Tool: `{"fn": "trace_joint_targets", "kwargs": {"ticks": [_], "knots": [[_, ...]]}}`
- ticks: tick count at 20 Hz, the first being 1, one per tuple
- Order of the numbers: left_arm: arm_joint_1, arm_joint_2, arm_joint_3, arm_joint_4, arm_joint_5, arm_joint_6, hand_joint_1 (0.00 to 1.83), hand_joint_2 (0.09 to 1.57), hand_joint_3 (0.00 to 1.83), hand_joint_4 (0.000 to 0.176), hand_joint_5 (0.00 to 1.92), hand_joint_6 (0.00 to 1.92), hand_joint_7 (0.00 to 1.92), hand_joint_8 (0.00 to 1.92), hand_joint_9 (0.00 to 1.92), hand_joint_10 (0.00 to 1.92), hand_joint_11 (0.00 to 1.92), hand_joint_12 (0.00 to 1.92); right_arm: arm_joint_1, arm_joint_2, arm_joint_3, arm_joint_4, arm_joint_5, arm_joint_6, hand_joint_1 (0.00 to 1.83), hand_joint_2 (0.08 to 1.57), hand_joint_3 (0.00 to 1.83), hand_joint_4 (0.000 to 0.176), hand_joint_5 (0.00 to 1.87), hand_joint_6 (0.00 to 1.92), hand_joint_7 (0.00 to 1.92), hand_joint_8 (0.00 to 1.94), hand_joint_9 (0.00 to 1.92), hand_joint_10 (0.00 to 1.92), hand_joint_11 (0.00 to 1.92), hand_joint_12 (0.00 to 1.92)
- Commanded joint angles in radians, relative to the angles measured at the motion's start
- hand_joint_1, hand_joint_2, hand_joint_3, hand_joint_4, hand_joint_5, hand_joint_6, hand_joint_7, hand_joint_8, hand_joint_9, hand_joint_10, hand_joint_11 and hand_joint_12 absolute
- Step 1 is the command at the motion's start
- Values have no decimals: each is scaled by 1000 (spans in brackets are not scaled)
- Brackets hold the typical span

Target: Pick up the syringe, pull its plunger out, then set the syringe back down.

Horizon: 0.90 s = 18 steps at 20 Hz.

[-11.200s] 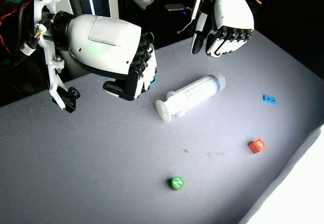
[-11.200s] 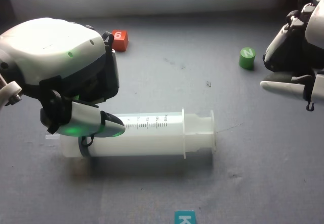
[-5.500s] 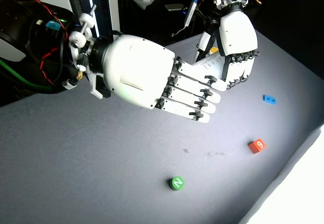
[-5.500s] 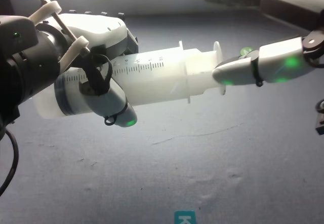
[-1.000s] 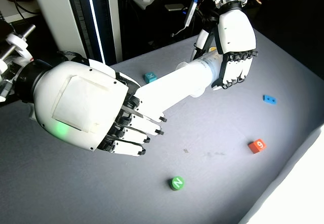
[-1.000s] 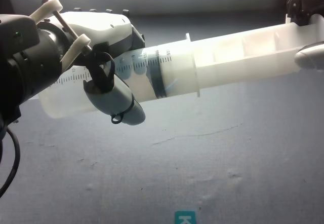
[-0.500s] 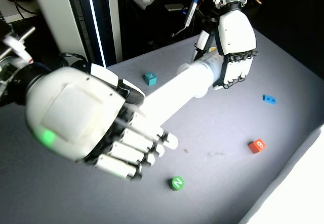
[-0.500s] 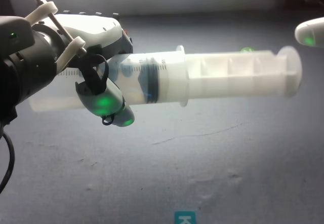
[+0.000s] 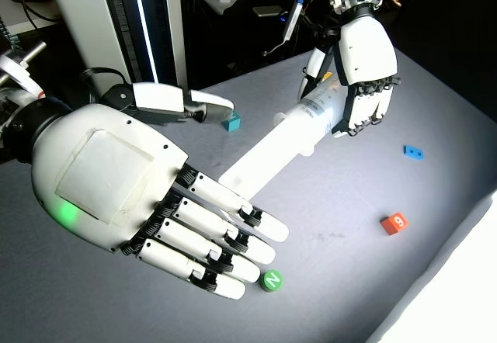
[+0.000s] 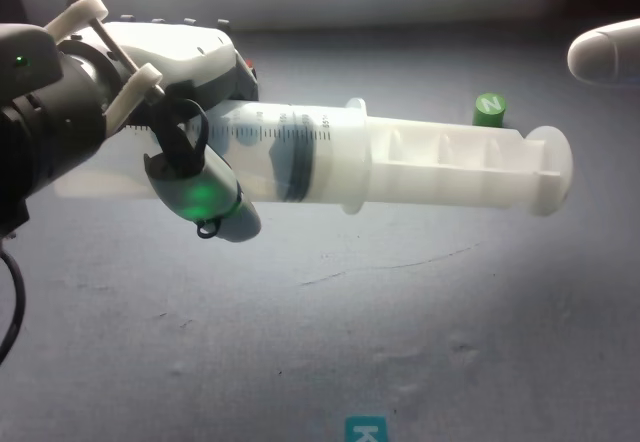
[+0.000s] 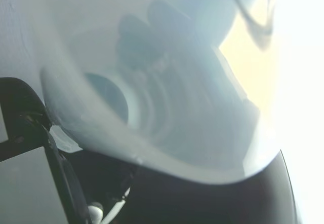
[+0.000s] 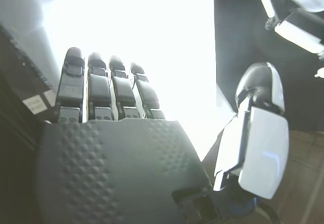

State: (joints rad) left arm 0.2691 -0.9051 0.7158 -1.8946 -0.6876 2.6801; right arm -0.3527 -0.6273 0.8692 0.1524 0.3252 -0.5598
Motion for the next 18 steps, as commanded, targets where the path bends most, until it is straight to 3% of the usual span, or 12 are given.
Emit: {"fn": "trace_joint_targets", "kwargs": {"ticks": [1,6,7,10,13,16,18], "knots": [[-4,11,7,57,28,-5,1228,1134,0,0,943,919,960,1198,877,926,595,1246,13,5,0,3,123,9,278,833,0,0,0,0,0,0,0,0,9,55],[33,32,32,41,58,-7,1224,1147,1,0,930,928,922,1273,823,1000,571,1301,12,5,-1,2,125,9,317,892,8,0,0,0,0,0,0,0,0,86],[39,33,36,41,62,-10,1218,1152,2,0,914,963,916,1272,821,1023,564,1324,12,5,-1,2,126,9,364,889,2,0,0,0,0,0,15,2,0,162],[60,33,47,54,79,-31,1212,1149,2,0,900,1012,935,1208,842,949,547,1319,11,4,-1,-3,128,9,354,911,4,0,0,0,0,0,16,4,0,180],[105,37,51,148,83,-150,1229,1131,0,0,970,874,948,1224,858,966,601,1266,10,3,-2,-6,131,9,365,917,0,0,0,0,0,0,12,4,0,156],[165,43,54,237,83,-291,1206,1156,3,0,883,1046,923,1220,816,992,555,1334,9,3,-2,-6,132,9,337,932,4,0,0,0,0,0,20,5,0,204],[217,44,56,307,83,-399,1225,1145,0,0,925,943,938,1243,834,1008,571,1335,9,3,-1,-9,138,9,347,928,0,0,0,0,0,0,25,3,0,231]]}}
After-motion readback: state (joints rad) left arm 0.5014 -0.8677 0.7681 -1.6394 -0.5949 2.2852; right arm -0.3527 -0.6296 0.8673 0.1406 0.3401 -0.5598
